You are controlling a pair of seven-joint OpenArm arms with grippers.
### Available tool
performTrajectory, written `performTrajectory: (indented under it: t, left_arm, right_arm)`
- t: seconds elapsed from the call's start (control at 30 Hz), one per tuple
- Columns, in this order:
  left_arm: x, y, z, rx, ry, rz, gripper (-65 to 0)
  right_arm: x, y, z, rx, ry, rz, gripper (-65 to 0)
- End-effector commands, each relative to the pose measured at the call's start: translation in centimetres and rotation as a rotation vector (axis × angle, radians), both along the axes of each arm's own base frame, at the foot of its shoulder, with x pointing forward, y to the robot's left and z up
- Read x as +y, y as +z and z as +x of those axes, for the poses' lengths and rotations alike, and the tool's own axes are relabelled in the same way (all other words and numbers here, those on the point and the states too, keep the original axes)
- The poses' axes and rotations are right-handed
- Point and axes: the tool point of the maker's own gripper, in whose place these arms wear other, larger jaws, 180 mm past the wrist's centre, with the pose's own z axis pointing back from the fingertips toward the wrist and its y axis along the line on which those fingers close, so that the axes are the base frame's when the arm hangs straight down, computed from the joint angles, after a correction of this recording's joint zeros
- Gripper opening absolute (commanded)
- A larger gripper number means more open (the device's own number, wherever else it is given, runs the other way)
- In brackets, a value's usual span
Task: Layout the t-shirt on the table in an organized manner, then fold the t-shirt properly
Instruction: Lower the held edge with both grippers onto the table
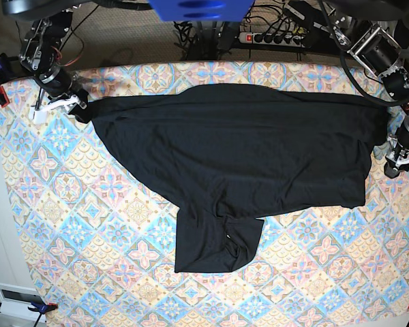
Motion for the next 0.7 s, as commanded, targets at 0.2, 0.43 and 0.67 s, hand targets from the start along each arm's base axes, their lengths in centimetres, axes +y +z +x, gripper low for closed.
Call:
performTrajectory:
  t: [0.2,0.43,0.67]
  left_arm:
    - [0.9,1.2,-0.3,-0.025,0.002,0.033,-36.5]
    - [0.8,0.8,-0.7,-0.013,-0.003,0.036,-36.5]
    - [0.8,0.8,-0.7,-0.013,-0.003,0.036,-36.5]
  right_arm:
    - [-0.7,1.3,0.7,-0.045,-0.004,-0.015,-38.4]
    - [-0.7,1.3,0.7,-0.046,-0.003,-0.015,-38.4]
    - [-0.9,2.3,2.5,-0.093,-0.010,-0.014,-38.4]
